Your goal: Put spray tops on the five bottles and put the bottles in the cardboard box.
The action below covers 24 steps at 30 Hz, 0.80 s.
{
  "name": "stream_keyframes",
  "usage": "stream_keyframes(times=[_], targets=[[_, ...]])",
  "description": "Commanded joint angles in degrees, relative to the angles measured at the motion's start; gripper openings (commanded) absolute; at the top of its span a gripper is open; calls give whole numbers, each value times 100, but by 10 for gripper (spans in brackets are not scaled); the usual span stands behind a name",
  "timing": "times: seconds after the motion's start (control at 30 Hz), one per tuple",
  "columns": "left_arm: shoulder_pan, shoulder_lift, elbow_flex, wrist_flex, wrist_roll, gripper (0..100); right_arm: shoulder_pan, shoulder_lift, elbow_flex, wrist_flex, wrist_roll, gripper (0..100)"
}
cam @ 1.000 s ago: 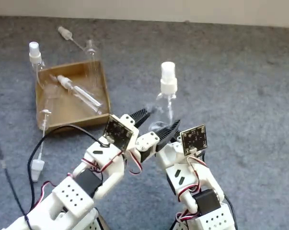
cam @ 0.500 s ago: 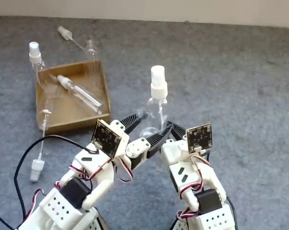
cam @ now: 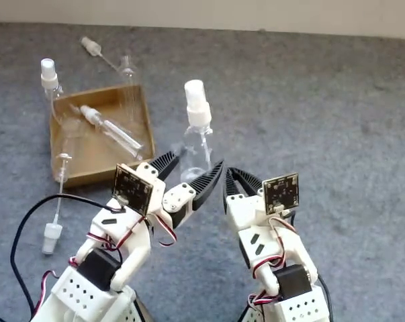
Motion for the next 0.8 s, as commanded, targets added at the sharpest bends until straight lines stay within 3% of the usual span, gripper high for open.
stream_keyframes(times=[0.0,0.3,0.53,0.77], targets=[[-110,-101,321,-1240,-44,84,-277,-84,40,-136,53,8],[-127,84,259,-1556,-44,84,-822,-84,13,-136,62,8],[-127,2273,-1112,-1618,-26,84,-875,-84,-4,-136,62,8],[-101,4426,-1429,-3367,-18,84,-875,-84,-13,-136,62,8]])
